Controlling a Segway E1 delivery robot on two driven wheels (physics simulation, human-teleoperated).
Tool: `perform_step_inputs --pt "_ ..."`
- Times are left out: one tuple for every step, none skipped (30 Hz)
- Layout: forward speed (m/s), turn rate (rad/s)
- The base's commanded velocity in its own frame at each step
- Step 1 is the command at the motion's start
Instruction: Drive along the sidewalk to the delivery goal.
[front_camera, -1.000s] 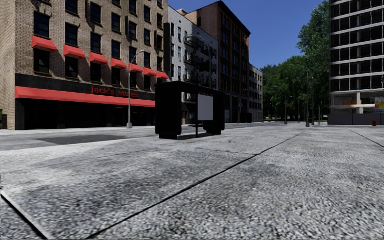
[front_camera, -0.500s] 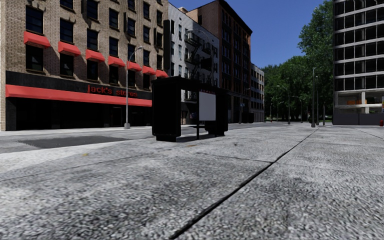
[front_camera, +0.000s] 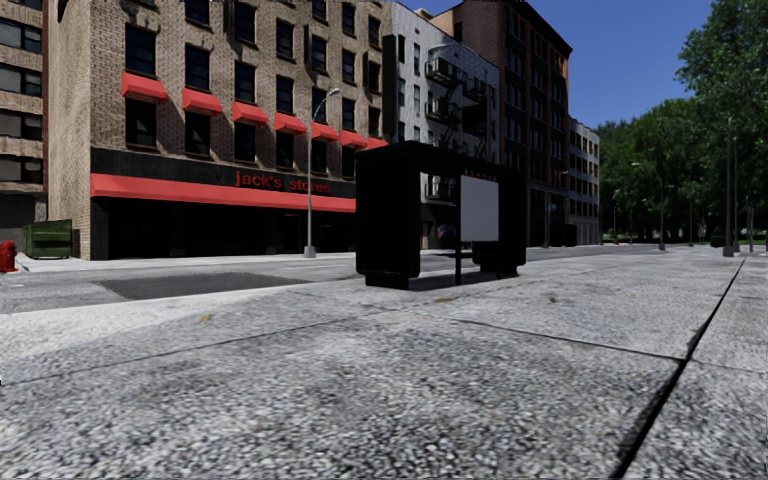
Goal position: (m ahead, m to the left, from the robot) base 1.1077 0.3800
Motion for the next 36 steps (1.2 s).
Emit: perform_step_inputs --pt "1.43 0.5" --pt "1.43 0.5" --pt "1.43 0.5" --pt "1.43 0.5" --pt "1.43 0.5" --pt "1.42 0.5" --pt "1.38 0.5" --pt "1.32 0.5" --pt "1.32 0.5" --pt "1.24 0.5" --pt "1.1 0.5" --pt "0.99 0.5" --pt "0.9 0.5" --pt "0.82 0.5" --pt "0.82 0.5" --pt "0.67 0.5" --pt "0.49 0.5" --pt "0.0 0.5" --pt "0.0 0.0" --pt "0.0 0.0" --pt "0.0 0.0" --pt "0.0 0.0" --pt "0.0 0.0" --pt "0.0 0.0" --pt "0.0 0.0" --pt "0.0 0.0" --pt "0.0 0.0" --pt "0.0 0.0" --pt "0.0 0.0" --pt "0.0 0.0" --pt "0.0 0.0" --pt "0.0 0.0" --pt "0.0 0.0" --pt "0.0 0.0" --pt "0.0 0.0" --pt "0.0 0.0"
